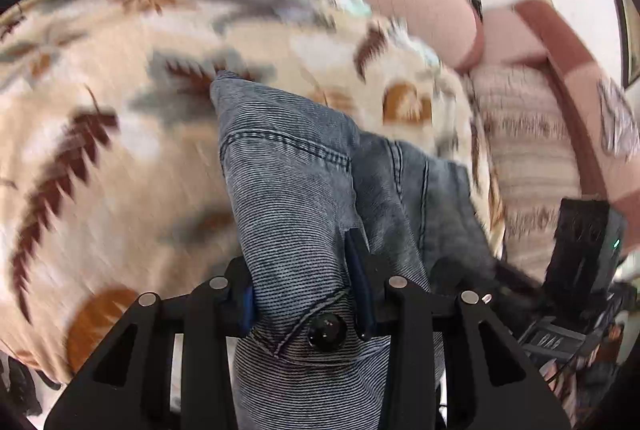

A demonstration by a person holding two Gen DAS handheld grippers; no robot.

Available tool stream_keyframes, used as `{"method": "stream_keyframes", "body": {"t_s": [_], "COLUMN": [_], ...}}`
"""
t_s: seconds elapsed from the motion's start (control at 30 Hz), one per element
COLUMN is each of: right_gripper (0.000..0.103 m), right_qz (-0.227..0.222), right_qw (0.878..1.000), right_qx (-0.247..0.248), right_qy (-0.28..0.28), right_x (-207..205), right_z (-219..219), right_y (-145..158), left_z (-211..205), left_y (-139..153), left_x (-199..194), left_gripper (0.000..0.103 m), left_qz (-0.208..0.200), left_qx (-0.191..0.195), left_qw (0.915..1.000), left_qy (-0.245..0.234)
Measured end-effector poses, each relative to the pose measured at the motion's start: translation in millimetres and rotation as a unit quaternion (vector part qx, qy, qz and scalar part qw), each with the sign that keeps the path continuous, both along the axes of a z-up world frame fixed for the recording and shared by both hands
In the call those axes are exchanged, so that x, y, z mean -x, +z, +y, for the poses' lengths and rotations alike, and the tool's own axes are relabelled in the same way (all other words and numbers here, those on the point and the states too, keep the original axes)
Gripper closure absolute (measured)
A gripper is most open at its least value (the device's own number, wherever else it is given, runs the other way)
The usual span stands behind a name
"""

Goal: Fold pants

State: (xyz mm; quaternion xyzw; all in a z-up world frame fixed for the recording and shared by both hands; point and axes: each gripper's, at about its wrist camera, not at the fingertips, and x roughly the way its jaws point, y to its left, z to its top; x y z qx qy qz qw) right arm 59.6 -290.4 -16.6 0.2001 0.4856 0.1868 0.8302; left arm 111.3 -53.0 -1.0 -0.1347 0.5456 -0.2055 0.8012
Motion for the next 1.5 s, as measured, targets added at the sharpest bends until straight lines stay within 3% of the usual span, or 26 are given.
{"method": "stream_keyframes", "body": {"t_s": [0.1,0.2,0.3,0.37,0.4,0.43,0.5,0.63,0.73,1.03,1.2,1.33,1.5], "right_gripper": [0.034,0.033,0.029,0.025,0.019,0.01,0.006,0.005,0.005,0.001,0.001,0.001,0.0], "right_qz": [-0.03,-0.053,-0.026,0.033,0.041,0.024,0.027,0.021,0.024,-0.014,-0.039,-0.048,-0.053], "right_qw": [0.999,0.999,0.996,0.985,0.984,0.988,0.992,0.991,0.989,0.975,0.977,0.973,0.959], "right_qx": [-0.016,0.008,0.085,0.169,0.176,0.151,0.117,0.134,0.145,0.22,0.205,0.216,0.272], "right_qy": [0.009,0.003,-0.005,-0.002,0.0,-0.018,-0.032,-0.02,-0.026,-0.034,-0.043,-0.065,-0.059], "right_x": [-21.3,-38.3,-66.3,-79.4,-80.4,-76.9,-75.9,-76.3,-72.9,-11.2,30.6,55.0,82.9], "right_z": [12.3,21.4,42.1,57.7,59.8,51.7,38.7,43.1,46.2,53.4,49.1,44.5,51.5], "right_y": [15.5,13.4,-22.0,-64.8,-78.4,-82.9,-88.7,-84.2,-76.0,-24.6,-4.6,3.9,0.3], "left_z": [14.6,19.9,19.6,19.4,22.1,26.7,35.2,45.5,42.4,25.9,24.9,25.5,28.0], "left_y": [19.2,8.2,-41.4,-75.2,-80.9,-82.5,-86.6,-93.3,-83.4,-41.5,-26.6,-19.4,-18.4], "left_x": [-20.1,-42.9,-64.5,-68.2,-67.2,-65.5,-67.0,-72.1,-65.6,-7.8,24.4,48.4,84.1], "left_gripper": [0.066,0.057,0.053,0.048,0.04,0.027,0.019,0.019,0.019,0.019,0.019,0.019,0.019], "left_qz": [-0.045,-0.06,-0.008,0.027,0.02,0.008,0.008,0.044,0.047,-0.036,-0.073,-0.107,-0.147], "left_qx": [-0.019,-0.061,-0.117,-0.14,-0.14,-0.136,-0.126,-0.079,-0.082,-0.164,-0.185,-0.208,-0.235], "left_qw": [0.9986,0.9955,0.992,0.989,0.9888,0.9892,0.9897,0.9918,0.991,0.9821,0.9767,0.9688,0.9588], "left_qy": [0.023,0.039,0.047,0.041,0.046,0.055,0.067,0.09,0.094,0.086,0.079,0.08,0.064]}}
